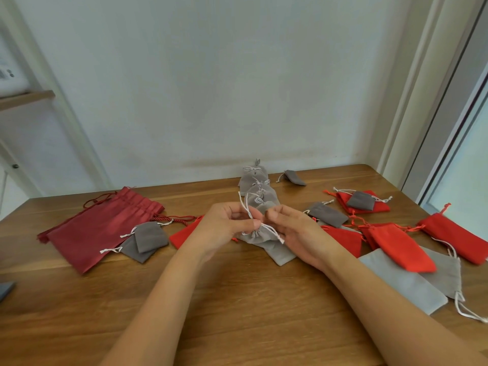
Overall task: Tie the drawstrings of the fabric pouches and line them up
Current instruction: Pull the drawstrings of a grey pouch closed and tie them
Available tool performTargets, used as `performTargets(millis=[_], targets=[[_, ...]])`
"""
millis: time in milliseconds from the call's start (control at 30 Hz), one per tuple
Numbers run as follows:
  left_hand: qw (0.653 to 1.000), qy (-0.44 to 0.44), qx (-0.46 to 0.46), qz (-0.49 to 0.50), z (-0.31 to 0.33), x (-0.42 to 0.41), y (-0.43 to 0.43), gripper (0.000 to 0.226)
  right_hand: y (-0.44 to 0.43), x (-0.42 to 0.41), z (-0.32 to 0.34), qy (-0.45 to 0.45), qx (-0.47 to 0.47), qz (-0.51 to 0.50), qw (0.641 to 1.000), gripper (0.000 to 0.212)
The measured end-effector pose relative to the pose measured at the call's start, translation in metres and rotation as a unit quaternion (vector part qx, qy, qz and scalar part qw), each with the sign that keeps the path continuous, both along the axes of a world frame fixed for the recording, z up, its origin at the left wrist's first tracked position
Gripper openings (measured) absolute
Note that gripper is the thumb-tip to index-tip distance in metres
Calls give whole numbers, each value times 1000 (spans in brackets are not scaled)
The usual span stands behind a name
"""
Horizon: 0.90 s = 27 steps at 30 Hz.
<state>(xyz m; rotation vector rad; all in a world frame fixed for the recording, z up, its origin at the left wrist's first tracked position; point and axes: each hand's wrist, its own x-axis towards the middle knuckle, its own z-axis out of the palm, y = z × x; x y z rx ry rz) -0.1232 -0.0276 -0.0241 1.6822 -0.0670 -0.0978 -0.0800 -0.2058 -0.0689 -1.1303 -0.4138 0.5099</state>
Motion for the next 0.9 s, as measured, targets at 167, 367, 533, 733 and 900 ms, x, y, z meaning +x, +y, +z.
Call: performTargets(millis=[167,367,533,733,900], targets=[[979,-102,172,46,-7,3,3,18,4,1,-8,-49,-70,-15,996,35],[903,-238,343,98,-18,8,3,20,7,1,-10,-17,-52,-51,997,8],[937,-242,224,115,-16,1,-10,15,7,-1,-6,-37,-52,-38,997,20],[969,-186,116,114,-15,4,-11,14,6,-2,-6,-29,-50,-33,998,26],[984,-137,57,102,-15,7,-6,16,4,-2,-2,0,-19,-40,999,18]])
